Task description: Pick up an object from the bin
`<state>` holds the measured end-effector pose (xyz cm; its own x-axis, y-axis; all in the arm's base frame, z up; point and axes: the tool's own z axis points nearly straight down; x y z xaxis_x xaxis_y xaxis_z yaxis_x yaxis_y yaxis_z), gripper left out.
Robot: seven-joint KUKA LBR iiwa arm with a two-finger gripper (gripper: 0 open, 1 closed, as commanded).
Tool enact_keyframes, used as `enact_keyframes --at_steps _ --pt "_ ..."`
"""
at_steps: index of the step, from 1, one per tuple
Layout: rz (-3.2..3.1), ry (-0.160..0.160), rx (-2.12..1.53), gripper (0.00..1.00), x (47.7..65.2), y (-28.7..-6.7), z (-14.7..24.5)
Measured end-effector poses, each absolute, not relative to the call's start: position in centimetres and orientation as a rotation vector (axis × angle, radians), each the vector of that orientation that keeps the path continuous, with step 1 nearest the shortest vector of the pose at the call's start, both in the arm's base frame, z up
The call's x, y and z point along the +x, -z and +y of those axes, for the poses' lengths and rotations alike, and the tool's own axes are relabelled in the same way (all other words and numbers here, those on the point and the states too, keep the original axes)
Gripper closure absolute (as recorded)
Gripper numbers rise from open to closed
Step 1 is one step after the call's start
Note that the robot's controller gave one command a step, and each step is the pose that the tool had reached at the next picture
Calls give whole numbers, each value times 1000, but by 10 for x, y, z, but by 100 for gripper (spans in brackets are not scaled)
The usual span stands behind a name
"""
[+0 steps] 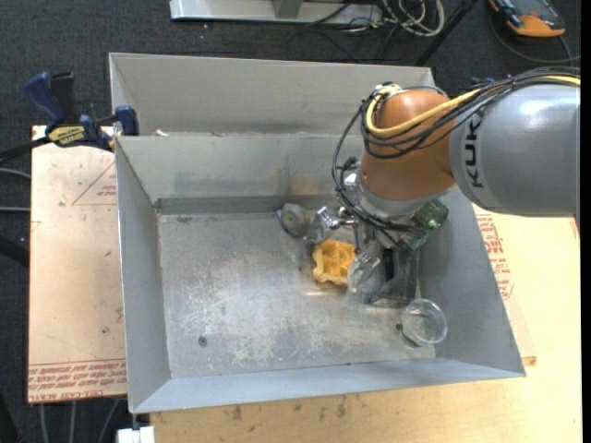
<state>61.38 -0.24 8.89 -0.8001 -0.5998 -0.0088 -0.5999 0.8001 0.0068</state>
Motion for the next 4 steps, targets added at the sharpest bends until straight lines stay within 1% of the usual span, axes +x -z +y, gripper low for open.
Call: enact_keyframes --at_steps 2,4 --pt "2969 -8 -990 100 611 -92 -2" --pt "2969 -8 -989 100 611 -92 -3"
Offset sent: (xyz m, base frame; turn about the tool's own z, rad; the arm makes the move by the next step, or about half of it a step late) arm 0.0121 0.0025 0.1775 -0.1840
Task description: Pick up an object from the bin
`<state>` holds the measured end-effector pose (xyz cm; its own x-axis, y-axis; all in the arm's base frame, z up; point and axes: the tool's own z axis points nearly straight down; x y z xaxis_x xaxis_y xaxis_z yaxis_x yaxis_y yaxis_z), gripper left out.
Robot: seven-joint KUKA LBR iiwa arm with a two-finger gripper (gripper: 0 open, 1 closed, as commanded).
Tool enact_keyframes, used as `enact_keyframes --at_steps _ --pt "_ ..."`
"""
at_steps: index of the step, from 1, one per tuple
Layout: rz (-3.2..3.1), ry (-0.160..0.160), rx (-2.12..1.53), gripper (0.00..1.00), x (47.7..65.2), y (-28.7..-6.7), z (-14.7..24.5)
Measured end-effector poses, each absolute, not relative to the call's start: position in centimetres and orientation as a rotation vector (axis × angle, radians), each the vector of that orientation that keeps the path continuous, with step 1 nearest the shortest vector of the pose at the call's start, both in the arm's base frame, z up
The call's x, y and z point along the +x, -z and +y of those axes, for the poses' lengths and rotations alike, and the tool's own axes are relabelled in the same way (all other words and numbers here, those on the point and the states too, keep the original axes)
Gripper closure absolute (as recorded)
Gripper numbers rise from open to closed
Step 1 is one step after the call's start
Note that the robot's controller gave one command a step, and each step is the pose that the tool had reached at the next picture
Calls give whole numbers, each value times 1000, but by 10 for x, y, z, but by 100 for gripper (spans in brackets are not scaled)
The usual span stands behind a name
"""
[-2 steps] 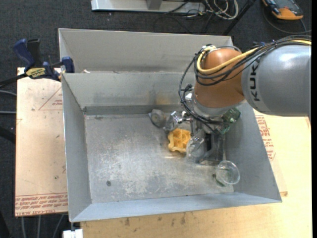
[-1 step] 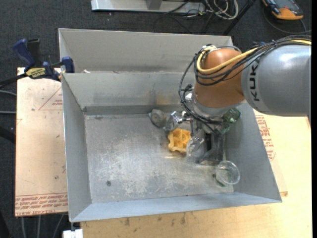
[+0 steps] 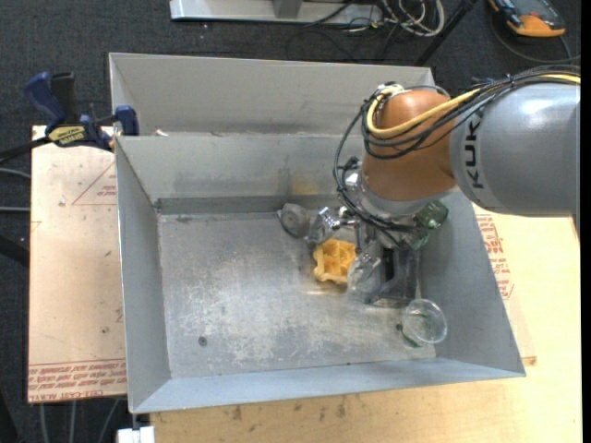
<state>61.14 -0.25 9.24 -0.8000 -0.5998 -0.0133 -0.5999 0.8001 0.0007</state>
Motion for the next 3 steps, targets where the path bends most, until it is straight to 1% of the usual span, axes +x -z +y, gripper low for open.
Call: enact_keyframes --at_steps 3 --pt "2968 -8 -989 100 612 -92 -3"
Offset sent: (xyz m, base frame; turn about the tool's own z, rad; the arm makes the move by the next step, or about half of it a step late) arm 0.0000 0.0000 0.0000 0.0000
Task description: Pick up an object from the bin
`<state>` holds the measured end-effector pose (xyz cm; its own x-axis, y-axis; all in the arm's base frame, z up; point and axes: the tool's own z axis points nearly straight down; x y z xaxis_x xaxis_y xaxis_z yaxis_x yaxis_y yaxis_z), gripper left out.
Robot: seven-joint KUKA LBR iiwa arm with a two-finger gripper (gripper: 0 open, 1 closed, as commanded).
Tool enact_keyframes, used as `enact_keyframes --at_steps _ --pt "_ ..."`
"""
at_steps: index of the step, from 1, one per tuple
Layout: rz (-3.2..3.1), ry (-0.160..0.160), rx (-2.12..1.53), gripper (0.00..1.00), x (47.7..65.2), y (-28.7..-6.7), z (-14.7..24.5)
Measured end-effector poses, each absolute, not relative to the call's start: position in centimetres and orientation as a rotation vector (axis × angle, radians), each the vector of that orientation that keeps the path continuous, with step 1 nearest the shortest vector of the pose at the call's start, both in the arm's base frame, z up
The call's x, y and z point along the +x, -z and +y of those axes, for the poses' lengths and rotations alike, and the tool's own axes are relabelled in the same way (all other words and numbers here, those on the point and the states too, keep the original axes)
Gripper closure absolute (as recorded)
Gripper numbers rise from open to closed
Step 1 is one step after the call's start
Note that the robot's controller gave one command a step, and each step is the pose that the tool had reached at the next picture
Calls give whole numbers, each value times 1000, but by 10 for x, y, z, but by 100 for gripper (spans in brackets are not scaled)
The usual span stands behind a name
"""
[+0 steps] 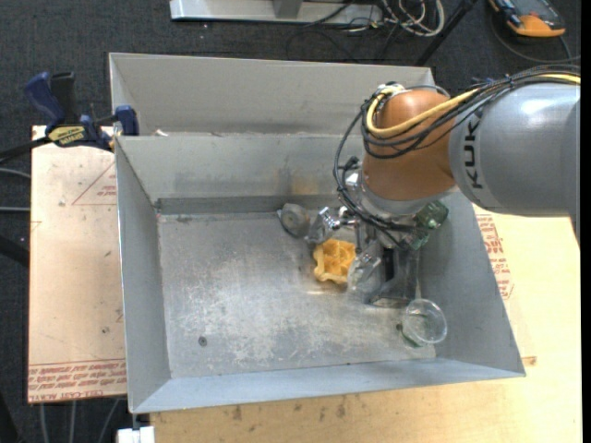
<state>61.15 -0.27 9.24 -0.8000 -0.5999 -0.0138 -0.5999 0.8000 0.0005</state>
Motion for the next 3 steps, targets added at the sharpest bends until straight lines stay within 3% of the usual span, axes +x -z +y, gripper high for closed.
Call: enact_keyframes --at_steps 3 --pt "2968 -8 -989 100 612 -92 -3"
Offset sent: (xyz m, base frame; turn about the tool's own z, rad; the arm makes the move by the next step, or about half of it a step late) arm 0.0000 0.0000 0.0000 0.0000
